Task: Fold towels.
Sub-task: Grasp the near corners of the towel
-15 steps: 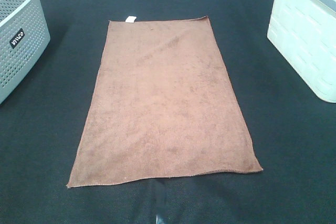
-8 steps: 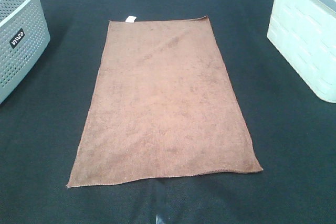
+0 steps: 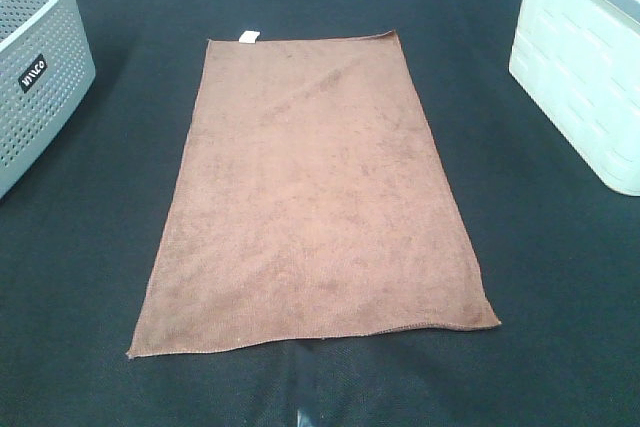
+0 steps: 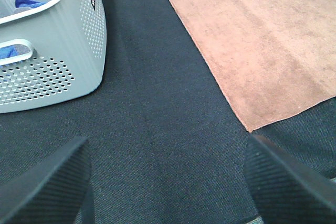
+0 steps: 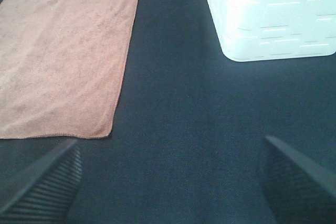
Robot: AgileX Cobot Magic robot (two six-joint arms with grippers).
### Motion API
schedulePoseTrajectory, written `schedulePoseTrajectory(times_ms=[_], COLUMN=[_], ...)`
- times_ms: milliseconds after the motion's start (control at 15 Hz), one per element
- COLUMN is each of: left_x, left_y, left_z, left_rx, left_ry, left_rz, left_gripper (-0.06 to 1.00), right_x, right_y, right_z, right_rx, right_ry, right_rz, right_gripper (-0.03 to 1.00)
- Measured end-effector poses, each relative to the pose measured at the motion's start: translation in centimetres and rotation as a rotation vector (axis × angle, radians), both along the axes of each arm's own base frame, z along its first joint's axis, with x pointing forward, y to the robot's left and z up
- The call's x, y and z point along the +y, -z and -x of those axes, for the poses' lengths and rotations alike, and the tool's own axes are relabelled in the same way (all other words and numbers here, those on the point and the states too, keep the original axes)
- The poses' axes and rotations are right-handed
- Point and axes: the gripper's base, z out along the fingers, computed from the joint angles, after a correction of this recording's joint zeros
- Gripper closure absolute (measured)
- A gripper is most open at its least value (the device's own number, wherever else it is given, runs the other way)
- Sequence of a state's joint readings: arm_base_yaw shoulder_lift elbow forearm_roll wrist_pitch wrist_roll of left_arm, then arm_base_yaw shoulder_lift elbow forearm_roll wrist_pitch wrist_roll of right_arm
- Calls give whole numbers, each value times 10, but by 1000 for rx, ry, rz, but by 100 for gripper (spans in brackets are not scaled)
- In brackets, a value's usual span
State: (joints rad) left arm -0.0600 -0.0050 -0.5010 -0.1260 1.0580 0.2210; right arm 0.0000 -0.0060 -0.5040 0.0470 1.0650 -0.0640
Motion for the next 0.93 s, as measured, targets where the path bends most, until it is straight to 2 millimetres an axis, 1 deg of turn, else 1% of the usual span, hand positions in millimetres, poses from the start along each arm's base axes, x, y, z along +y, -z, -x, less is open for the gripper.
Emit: schedulePoseTrajectory(times_ms=[933], left_x=[0], left_y=[0], left_z=[0], left_rx=[0], left_ry=[0], left_rz=[0], left_gripper=[18], right_x=[0], right_y=[0], right_z=[0], right_rx=[0], right_ry=[0], right_rz=[0], right_gripper=[12])
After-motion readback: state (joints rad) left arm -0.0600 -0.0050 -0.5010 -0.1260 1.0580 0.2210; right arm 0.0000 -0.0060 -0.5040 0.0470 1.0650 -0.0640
